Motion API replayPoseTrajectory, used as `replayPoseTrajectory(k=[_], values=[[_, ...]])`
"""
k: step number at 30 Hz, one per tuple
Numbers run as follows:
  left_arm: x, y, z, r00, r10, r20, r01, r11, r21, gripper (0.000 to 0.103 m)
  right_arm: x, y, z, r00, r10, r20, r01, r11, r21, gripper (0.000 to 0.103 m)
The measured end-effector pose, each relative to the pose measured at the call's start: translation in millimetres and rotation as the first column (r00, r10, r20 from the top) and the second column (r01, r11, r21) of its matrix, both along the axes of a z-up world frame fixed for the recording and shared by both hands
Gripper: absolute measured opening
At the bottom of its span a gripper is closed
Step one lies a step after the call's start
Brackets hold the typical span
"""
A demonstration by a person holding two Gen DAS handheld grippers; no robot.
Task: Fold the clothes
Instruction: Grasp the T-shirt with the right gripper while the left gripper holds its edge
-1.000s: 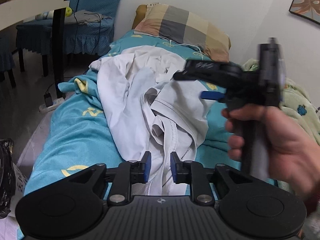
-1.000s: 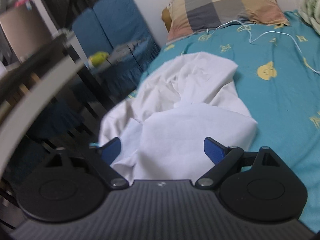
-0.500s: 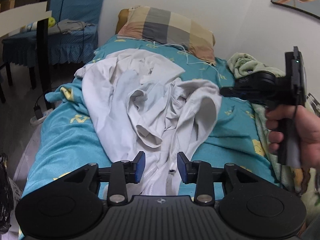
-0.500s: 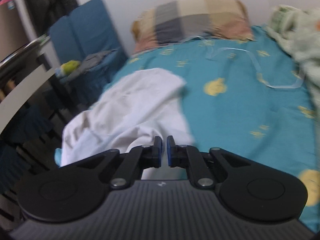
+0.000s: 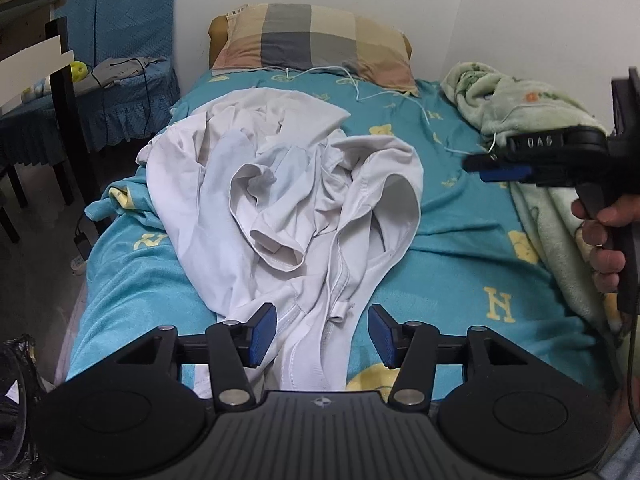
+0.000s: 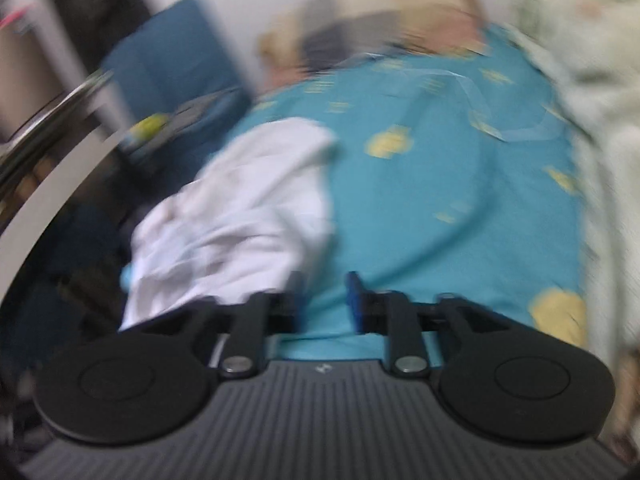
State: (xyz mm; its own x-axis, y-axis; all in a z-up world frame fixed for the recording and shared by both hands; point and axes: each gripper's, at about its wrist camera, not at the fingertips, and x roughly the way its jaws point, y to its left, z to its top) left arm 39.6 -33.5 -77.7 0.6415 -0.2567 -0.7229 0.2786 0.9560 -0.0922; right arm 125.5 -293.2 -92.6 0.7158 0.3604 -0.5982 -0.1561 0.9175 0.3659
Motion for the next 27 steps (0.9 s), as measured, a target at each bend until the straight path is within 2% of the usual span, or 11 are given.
replayPoseTrajectory(k=[1,3,7,12,14,15,16,21,27], values=[[0.8,0.1,-0.8,1.000,0.006,-0.003,-0.006,1.000,0.005,0.056,-0.4,9.8,0.8,0.999,0.049,0.016,-0.049,0.999,-0.012,0.055],[3.5,1.9,-2.5,1.000,0.022,-0.011,-0.022,1.000,0.010,0.056,-1.2,29.5,2.2,0.988,0.148,0.046,-0.146,0.989,-0.037,0.054],[8.3,2.9,-7.0,0.999,0.038,-0.037,-0.038,0.999,0.019,0.058,2.0,65.3,-1.9,0.954,0.291,0.067,-0.272,0.939,-0.209,0.054],[10.1,-5.6,-10.1,0.999,0.030,-0.023,-0.028,0.998,0.061,0.065,10.8,87.3,-21.9,0.947,0.311,0.079,-0.264,0.896,-0.358,0.053],[7.7,-13.0,-9.1,1.000,0.021,0.017,-0.022,0.995,0.097,0.076,15.2,90.0,-30.8,0.951,0.296,0.090,-0.240,0.889,-0.389,0.043],[7.2,-16.7,-9.4,1.000,0.011,0.029,-0.014,0.994,0.109,0.079,16.7,87.7,-30.8,0.956,0.281,0.090,-0.229,0.899,-0.374,0.023],[6.7,-20.4,-9.7,0.999,0.000,0.042,-0.006,0.993,0.121,0.081,18.1,85.3,-30.7,0.960,0.265,0.089,-0.217,0.908,-0.357,0.009],[14.6,-33.9,-20.2,0.999,0.003,0.042,-0.010,0.985,0.172,0.081,13.8,76.7,-8.5,0.963,0.220,0.158,-0.173,0.949,-0.264,0.008],[23.3,-30.8,-28.6,0.997,0.067,0.037,-0.073,0.981,0.180,0.080,-0.6,68.4,26.3,0.953,0.173,0.247,-0.144,0.981,-0.133,0.006]])
